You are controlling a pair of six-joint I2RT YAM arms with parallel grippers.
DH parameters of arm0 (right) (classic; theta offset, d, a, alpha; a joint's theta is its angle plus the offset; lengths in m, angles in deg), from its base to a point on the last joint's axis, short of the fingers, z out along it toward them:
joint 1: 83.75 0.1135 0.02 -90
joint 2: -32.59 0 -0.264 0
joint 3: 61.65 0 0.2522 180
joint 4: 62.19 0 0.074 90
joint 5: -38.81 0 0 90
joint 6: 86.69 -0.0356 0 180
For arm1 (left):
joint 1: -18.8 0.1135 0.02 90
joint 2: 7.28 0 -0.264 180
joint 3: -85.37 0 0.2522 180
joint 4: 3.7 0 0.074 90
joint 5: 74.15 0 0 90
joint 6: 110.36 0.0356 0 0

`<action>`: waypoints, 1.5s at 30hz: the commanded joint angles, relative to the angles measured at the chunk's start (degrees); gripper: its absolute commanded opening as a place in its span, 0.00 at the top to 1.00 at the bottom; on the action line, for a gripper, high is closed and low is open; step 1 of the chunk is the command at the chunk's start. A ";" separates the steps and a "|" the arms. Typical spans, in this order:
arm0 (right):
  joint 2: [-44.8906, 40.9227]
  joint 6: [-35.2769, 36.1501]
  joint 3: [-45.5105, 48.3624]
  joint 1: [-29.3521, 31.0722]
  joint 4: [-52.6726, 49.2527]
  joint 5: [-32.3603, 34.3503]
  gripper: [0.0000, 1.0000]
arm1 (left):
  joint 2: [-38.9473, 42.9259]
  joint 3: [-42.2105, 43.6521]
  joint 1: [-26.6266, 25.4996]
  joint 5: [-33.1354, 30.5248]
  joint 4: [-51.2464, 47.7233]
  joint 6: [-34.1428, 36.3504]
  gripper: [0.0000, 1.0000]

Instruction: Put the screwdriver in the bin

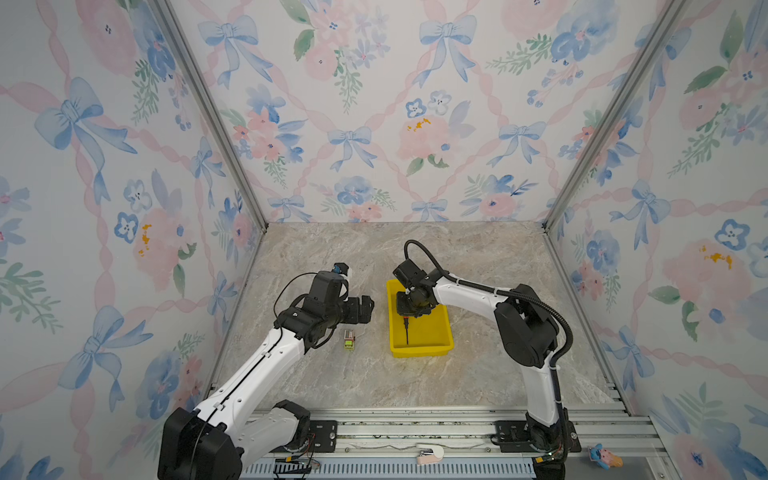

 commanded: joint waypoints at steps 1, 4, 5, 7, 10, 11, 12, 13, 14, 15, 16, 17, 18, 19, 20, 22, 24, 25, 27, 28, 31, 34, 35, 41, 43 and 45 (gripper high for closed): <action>1.23 -0.85 0.55 0.74 0.69 -0.01 0.97 | -0.14 0.42 0.57 0.83 -0.34 0.70 0.02; 1.76 -0.98 0.48 0.66 0.71 -0.11 0.94 | -0.37 0.34 0.55 0.84 -0.33 0.70 0.02; 1.94 -0.95 0.51 0.67 0.79 -0.37 0.93 | -0.47 0.29 0.56 0.84 -0.29 0.70 0.02; 2.21 -1.08 0.40 0.68 0.92 -0.48 0.89 | -0.55 0.16 0.57 0.83 -0.30 0.70 0.03; 2.21 -1.13 0.53 0.75 1.06 -0.40 0.82 | -0.80 -0.07 0.57 0.88 -0.30 0.70 0.02; 2.21 -1.13 0.43 0.72 0.90 -0.34 0.80 | -0.89 -0.11 0.55 0.94 -0.33 0.70 0.03; 2.21 -1.15 0.27 0.69 0.88 -0.22 0.77 | -0.89 -0.16 0.53 0.98 -0.23 0.70 0.03; 2.21 -1.13 0.17 0.73 0.81 -0.29 0.74 | -0.97 -0.19 0.55 1.00 -0.33 0.70 0.02; 2.22 -1.13 0.01 0.66 0.71 -0.24 0.72 | -1.09 -0.20 0.56 1.01 -0.31 0.66 0.03; 2.16 -1.13 -0.10 0.69 0.59 -0.20 0.70 | -1.04 -0.22 0.56 1.14 -0.33 0.62 0.02; 1.99 -1.20 -0.24 0.75 0.54 -0.06 0.67 | -1.12 -0.20 0.52 1.07 -0.23 0.61 0.02; 1.87 -1.08 -0.23 0.77 0.39 0.26 0.66 | -1.10 -0.20 0.57 1.07 -0.25 0.53 0.03; 1.69 -0.96 -0.58 0.80 0.04 0.55 0.64 | -1.07 -0.20 0.57 1.16 -0.26 0.53 0.02; 1.44 -0.93 -0.78 0.76 -0.20 0.75 0.63 | -1.11 -0.28 0.56 1.26 -0.28 0.55 0.03; 1.13 -0.94 -0.81 0.79 -0.34 0.89 0.62 | -1.24 -0.28 0.55 1.39 -0.31 0.53 0.03; 0.16 -1.00 -0.84 0.87 -0.43 0.99 0.60 | -1.50 -0.50 0.56 1.51 -0.33 0.70 0.03; -1.44 -0.94 -0.50 0.82 0.22 0.69 0.58 | -1.64 -0.71 0.56 1.62 -0.29 0.79 0.02; -2.56 -0.86 -0.12 0.70 0.75 0.59 0.55 | -1.79 -0.74 0.52 1.61 -0.31 0.79 0.03; -4.71 -0.43 0.07 0.64 0.48 0.95 0.50 | -1.60 -0.72 0.54 1.42 -0.23 0.33 0.02; -5.82 0.10 -0.25 0.66 -0.51 1.50 0.48 | -1.59 -0.57 0.48 1.12 -0.22 -0.01 0.03; -9.24 1.64 -0.78 -0.19 -3.13 1.94 0.44 | -1.89 -0.46 0.37 0.65 -0.19 -0.29 0.02; -13.65 3.61 -0.13 -1.41 -4.56 3.07 0.39 | -1.95 -0.68 0.42 -0.96 -0.25 -0.14 0.03; -15.32 5.54 -0.09 -1.87 -5.25 3.49 0.38 | -1.88 -0.85 0.44 -1.75 -0.25 -0.18 0.02; -28.34 13.01 5.57 -6.82 -4.28 5.93 0.03 | -1.55 -1.17 0.43 -9.24 -0.16 0.42 0.02; -33.31 15.57 9.20 -9.68 -2.65 5.49 0.03 | -1.44 -0.72 0.48 -13.33 0.46 -0.86 0.02; -39.19 17.62 14.58 -13.17 1.19 3.61 0.03 | -1.58 -0.20 0.48 -17.51 1.22 -1.36 0.03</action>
